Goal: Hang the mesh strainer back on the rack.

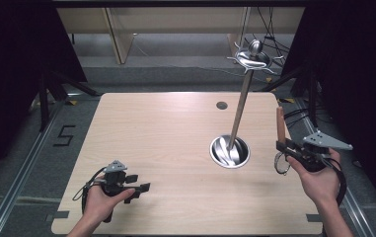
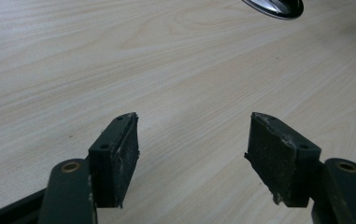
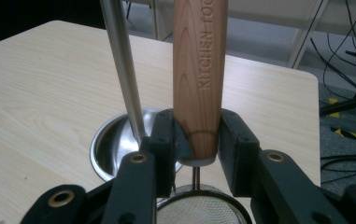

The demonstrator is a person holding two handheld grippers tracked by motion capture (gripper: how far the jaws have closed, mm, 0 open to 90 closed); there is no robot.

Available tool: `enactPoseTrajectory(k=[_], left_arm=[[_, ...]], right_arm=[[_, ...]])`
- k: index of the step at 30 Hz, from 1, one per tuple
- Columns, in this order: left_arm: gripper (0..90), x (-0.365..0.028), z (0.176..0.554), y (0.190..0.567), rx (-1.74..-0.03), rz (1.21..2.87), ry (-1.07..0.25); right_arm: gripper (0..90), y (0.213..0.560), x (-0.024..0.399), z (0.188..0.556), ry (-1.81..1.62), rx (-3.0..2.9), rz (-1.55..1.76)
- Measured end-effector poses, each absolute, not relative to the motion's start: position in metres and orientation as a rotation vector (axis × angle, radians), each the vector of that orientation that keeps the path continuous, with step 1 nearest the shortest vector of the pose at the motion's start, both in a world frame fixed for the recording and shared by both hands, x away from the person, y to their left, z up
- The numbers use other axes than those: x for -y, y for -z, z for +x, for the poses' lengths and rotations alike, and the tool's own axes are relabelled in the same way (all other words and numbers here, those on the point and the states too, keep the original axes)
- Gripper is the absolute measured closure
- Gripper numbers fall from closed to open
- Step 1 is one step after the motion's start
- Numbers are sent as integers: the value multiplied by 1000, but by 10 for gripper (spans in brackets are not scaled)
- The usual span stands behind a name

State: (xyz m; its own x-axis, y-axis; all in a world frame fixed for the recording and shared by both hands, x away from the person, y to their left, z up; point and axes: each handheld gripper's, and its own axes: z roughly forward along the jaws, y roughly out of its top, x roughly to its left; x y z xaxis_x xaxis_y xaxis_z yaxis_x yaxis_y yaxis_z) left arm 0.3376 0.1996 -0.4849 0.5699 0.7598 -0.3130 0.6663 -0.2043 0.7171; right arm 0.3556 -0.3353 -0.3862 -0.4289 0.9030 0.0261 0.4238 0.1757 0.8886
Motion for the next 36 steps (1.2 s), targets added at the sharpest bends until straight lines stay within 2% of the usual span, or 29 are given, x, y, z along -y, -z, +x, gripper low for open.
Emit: enactPoseTrajectory(k=[36], left_arm=[[338, -202, 337, 483, -1156, 1907, -154]], right_arm=[[698, 356, 329, 356, -1308, -1858, 1174]])
